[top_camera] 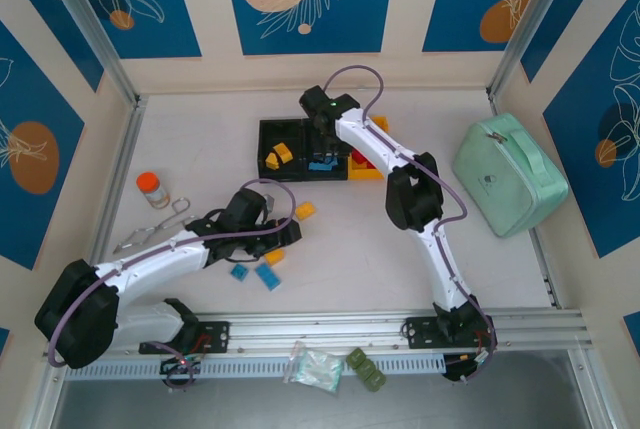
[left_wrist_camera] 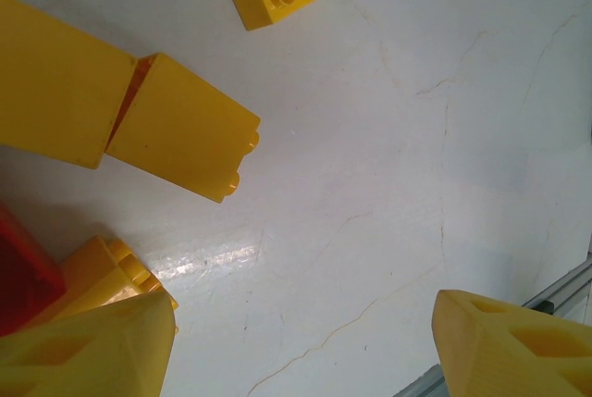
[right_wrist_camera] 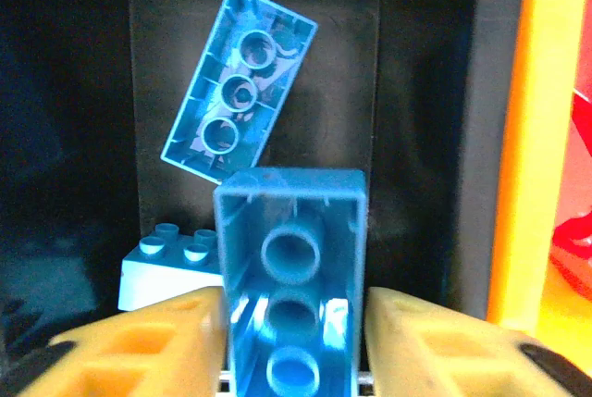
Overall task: Sort the legos into containers by color
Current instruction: Place the lego in the container.
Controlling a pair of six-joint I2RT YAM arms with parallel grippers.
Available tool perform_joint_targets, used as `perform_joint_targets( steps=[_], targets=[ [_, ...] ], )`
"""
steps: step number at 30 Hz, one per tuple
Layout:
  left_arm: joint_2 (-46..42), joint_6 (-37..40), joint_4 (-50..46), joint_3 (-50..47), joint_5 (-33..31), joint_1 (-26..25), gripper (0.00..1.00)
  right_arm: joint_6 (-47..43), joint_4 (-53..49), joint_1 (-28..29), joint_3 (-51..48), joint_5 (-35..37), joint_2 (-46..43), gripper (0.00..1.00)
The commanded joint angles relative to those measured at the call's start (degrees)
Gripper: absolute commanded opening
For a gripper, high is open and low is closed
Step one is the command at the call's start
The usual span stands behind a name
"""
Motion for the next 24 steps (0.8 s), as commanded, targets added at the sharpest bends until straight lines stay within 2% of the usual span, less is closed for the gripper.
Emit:
perform_joint_targets(
  steps=[1,7,12,17,24],
  targets=[
    [-1.44,0.33,-0.49,-0.52,-0.62,-0.53,0.73,0.15,-2.95,0.49,2.63,1.83,1.26,0.48],
    [-2.63,0.46,-2.57,-0.05,-1.91,-0.50,0.73,-0.13,-3.16,1.02,3.39,2.41,-0.60,0.51],
    [-4.41,0.63,-6.31,0.36,-4.63,-0.49,0.73,-0.44,-0.16,1.91,-0.72,1.49,-5.88,0.52],
    [-5.68,1.41,-12.09,1.86,-8.24,-0.21,0.73,-0.13,4.53,2.91,-9.16,-0.28,-13.22,0.52],
    [-5.48,3.46,-18.27,4.91,-11.51,0.87,0.73,0.89,12.77,4.16,-27.60,-4.45,-26.86,0.55]
  ],
)
